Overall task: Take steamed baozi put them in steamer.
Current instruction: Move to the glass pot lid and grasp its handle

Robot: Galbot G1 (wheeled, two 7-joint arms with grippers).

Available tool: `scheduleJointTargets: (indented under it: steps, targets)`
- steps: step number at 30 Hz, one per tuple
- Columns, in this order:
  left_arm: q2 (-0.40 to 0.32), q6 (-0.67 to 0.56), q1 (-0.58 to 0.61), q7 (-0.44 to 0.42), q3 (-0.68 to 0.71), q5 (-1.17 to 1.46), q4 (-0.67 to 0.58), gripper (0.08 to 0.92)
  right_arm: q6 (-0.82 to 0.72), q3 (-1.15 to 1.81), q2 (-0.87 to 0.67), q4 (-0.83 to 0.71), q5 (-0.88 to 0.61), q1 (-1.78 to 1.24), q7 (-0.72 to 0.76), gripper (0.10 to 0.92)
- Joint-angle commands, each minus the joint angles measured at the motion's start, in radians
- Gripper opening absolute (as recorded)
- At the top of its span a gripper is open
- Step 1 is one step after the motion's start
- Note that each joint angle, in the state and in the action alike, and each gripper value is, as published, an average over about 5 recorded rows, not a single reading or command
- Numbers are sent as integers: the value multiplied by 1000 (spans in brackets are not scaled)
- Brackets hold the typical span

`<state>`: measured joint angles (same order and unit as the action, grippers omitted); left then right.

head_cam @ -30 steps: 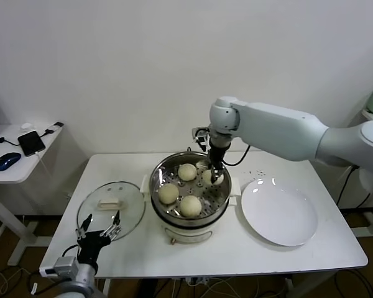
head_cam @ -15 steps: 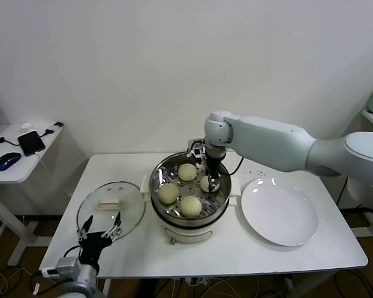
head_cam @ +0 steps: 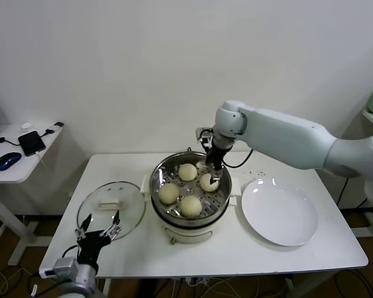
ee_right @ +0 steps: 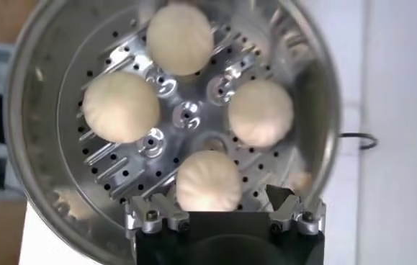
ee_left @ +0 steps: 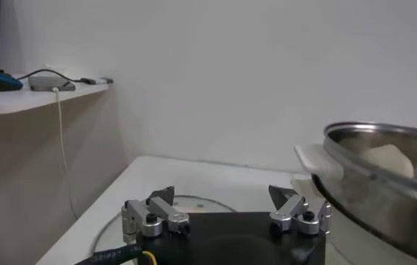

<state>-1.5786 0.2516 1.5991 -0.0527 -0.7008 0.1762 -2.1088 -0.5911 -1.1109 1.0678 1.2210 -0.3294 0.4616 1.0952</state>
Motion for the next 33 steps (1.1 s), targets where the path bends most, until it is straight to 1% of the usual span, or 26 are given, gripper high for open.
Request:
scheduleJointTargets:
  steps: [1,4,7,10,14,18,22,26,29,31,33]
  targets:
    - [-8,-31,6,-9,0,50,-18,823,129,472,-265,184,-217,-233,-358,823]
    - [-11,-48,9,-23,8,50,-20,823,237,698,-318,240,-242,-448,-497,823]
    - [-10,-73,21,-56,24,29,-28,823,319,963,-315,285,-251,-701,-613,823]
    - [-10,-97,23,-76,39,4,-27,823,410,1221,-254,323,-254,-963,-693,823]
    - [-14,-115,8,-81,39,-12,-5,823,514,1489,-125,371,-249,-1224,-767,823]
    - [-10,-158,-23,-74,31,-44,29,823,608,1622,-16,413,-245,-1398,-855,823]
    - [-6,-205,-70,-76,23,-115,77,823,640,1691,85,452,-251,-1523,-942,823]
    - [7,-240,-110,-92,8,-202,117,823,699,1700,125,482,-253,-1641,-1025,823]
    - [15,-281,-154,-58,-8,-409,158,823,725,1690,116,511,-268,-1727,-1082,823]
    - [17,-338,-187,-14,-24,-649,205,823,723,1695,109,538,-284,-1774,-1096,823]
    - [31,-424,-216,53,-42,-923,263,823,724,1703,99,562,-296,-1811,-1095,823]
